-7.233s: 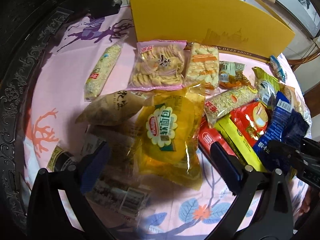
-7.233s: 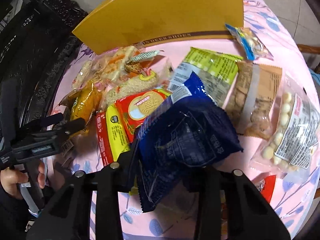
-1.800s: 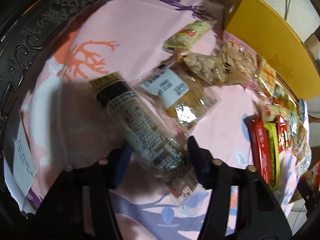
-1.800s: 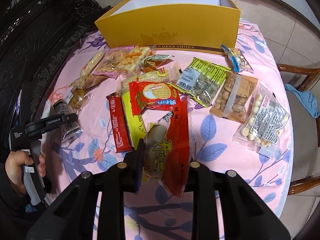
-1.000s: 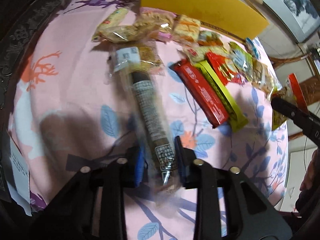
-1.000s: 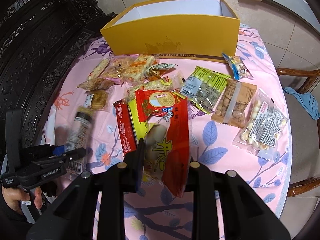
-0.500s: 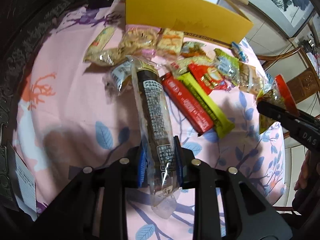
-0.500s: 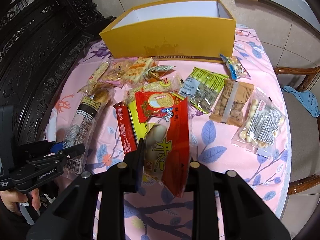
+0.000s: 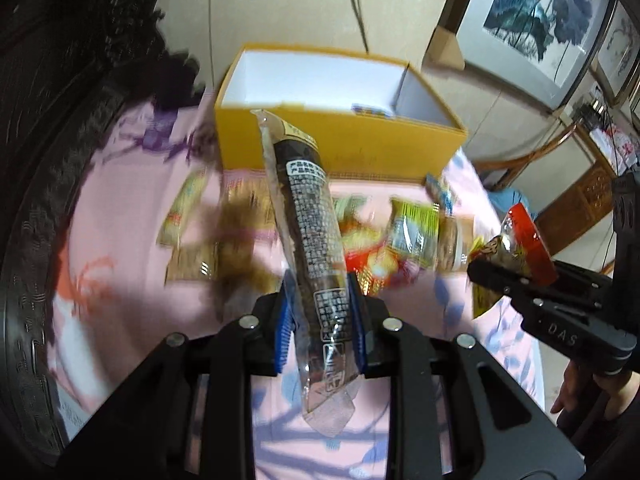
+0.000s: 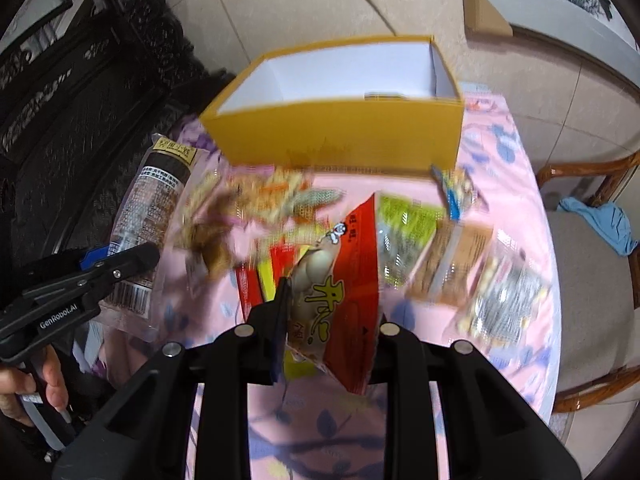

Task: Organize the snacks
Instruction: 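Carry both snacks into the yellow box and open both grippers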

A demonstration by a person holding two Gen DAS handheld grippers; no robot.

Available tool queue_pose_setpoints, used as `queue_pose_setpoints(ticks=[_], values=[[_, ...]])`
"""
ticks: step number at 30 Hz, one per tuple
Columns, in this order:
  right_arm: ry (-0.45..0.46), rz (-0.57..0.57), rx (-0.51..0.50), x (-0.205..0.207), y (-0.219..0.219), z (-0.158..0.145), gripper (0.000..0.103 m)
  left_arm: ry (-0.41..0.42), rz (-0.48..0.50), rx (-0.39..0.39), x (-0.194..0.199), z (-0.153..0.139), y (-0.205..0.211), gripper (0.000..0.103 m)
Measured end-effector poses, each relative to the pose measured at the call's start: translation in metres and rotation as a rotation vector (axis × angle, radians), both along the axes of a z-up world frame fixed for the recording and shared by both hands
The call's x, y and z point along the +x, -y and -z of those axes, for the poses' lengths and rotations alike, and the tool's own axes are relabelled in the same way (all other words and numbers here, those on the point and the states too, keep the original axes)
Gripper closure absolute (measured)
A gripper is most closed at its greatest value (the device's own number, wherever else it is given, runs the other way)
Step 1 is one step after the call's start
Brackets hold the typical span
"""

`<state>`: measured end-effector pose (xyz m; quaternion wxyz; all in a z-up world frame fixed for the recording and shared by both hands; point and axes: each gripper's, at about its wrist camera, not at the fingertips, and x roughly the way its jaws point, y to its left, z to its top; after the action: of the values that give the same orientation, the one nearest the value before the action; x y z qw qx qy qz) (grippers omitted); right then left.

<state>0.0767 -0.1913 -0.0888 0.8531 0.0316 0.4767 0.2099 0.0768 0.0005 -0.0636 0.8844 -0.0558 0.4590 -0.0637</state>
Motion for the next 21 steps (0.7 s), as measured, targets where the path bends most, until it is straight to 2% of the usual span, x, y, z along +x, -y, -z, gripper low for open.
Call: queue_pose_setpoints(ticks=[5, 11, 16, 21], values=[[0.070, -0.006, 0.010, 0.052, -0.012, -0.032, 0.077, 0.058, -0.015, 0.014, 0.062, -0.024, 0.009, 0.079], [0.133, 0.007, 0.006, 0.126, -0.030, -0.064, 0.077, 0.068, -0.066, 0.045, 0.148, -0.042, 0.009, 0.078], [0.139, 0.016, -0.016, 0.175, -0.037, -0.068, 0.077, 0.051, -0.089, 0.043, 0.195, -0.041, 0.004, 0.078], [0.138, 0.012, -0.032, 0.202, -0.042, -0.067, 0.075, 0.031, -0.082, 0.044, 0.227, -0.031, 0.004, 0.074]])
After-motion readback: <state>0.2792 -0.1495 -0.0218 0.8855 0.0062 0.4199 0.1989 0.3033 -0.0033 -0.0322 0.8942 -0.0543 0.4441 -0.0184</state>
